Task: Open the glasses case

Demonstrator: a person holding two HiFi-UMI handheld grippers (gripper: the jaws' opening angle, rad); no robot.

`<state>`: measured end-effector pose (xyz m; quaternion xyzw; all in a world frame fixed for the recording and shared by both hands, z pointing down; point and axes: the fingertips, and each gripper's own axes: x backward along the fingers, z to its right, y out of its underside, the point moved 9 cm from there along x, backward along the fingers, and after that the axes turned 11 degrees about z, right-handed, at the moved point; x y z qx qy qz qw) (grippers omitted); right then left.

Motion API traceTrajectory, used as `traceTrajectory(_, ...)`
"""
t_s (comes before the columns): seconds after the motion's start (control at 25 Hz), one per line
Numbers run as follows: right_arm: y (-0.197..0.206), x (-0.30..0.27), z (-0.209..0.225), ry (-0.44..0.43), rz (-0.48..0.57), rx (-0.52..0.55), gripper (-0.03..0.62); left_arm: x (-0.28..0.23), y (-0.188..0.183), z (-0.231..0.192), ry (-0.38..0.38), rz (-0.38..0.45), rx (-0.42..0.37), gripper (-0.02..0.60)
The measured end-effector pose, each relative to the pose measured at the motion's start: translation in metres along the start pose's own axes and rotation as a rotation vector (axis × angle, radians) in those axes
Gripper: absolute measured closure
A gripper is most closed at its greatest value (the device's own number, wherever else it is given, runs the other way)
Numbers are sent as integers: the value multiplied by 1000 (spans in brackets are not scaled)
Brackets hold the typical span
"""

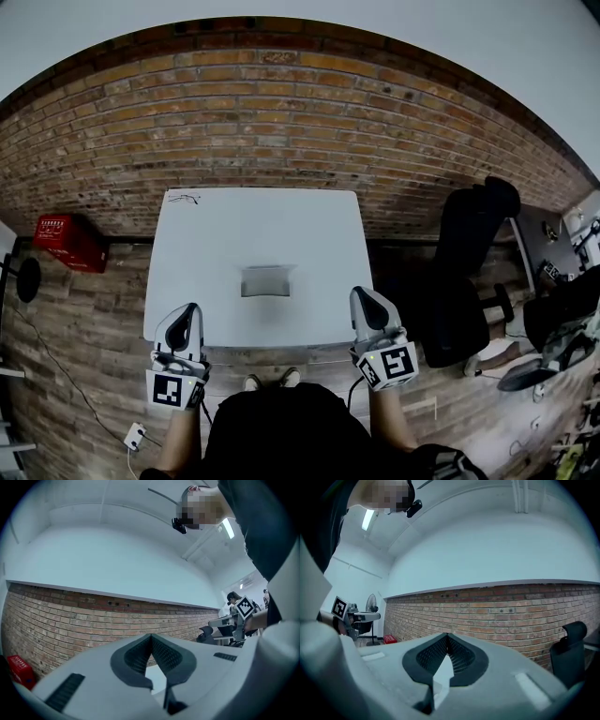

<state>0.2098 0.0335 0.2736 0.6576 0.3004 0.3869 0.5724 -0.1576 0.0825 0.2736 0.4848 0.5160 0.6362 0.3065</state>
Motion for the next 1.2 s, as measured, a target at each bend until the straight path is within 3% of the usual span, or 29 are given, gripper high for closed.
traceTrajectory(0.4, 1, -4, 0, -17, -12, 7, 589, -16, -12, -14, 3, 59, -36, 575)
traceTrajectory(1.2, 15, -21, -4, -42, -12, 2, 589, -18, -1, -19, -15, 50, -31, 575)
